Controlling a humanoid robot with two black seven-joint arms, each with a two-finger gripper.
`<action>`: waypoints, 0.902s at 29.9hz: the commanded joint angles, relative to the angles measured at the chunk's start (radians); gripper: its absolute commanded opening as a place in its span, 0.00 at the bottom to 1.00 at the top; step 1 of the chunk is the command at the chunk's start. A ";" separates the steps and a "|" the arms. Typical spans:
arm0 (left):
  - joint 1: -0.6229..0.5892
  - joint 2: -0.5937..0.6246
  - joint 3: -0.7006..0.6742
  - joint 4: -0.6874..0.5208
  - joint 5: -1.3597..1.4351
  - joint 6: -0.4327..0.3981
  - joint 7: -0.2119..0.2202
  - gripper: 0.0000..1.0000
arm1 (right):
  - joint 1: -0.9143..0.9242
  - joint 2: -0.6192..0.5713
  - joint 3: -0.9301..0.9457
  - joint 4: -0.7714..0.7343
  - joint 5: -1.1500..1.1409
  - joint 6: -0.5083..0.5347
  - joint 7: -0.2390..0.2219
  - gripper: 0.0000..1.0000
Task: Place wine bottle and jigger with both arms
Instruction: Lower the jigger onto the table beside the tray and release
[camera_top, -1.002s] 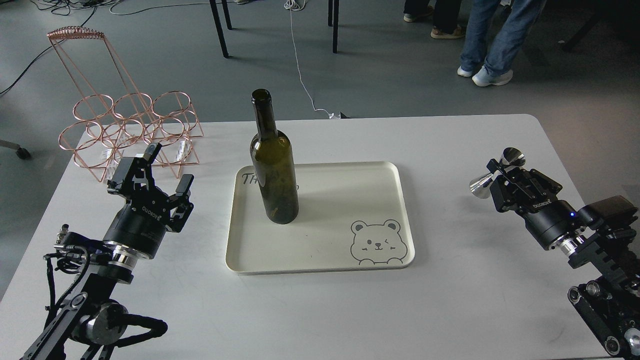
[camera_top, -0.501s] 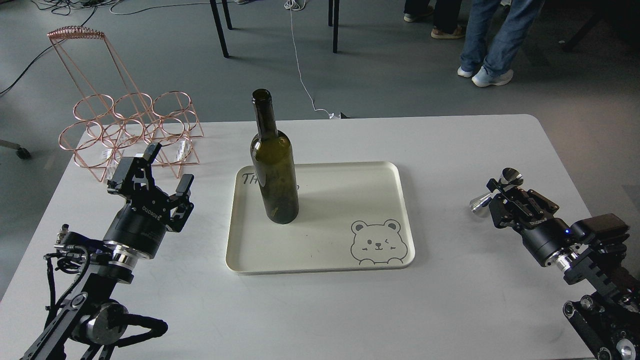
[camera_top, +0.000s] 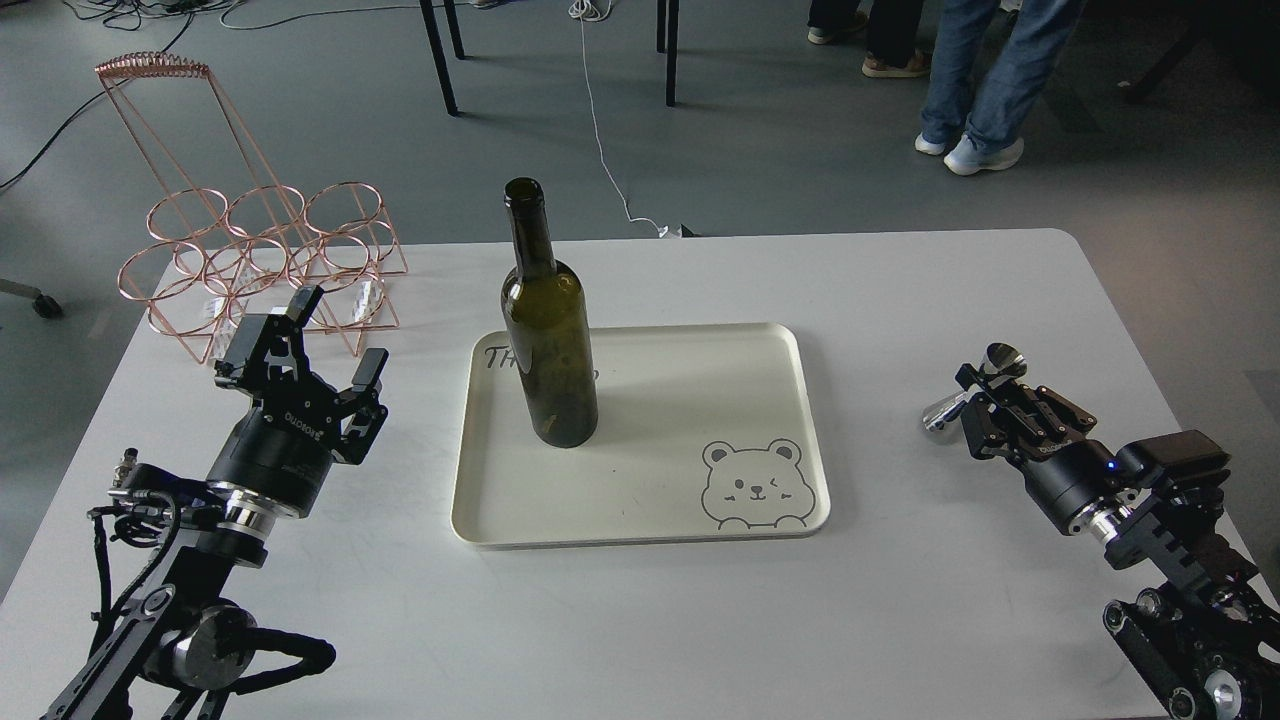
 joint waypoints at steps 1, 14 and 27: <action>0.000 0.000 0.000 -0.003 0.000 0.001 0.000 0.98 | 0.001 -0.004 -0.006 0.000 0.000 0.000 0.000 0.49; 0.000 -0.003 0.000 -0.003 0.000 0.001 0.000 0.98 | -0.021 -0.029 -0.009 0.066 0.000 0.001 0.000 0.96; -0.003 -0.001 0.000 -0.005 0.000 -0.018 0.000 0.98 | -0.259 -0.224 0.020 0.281 0.000 0.001 0.000 0.99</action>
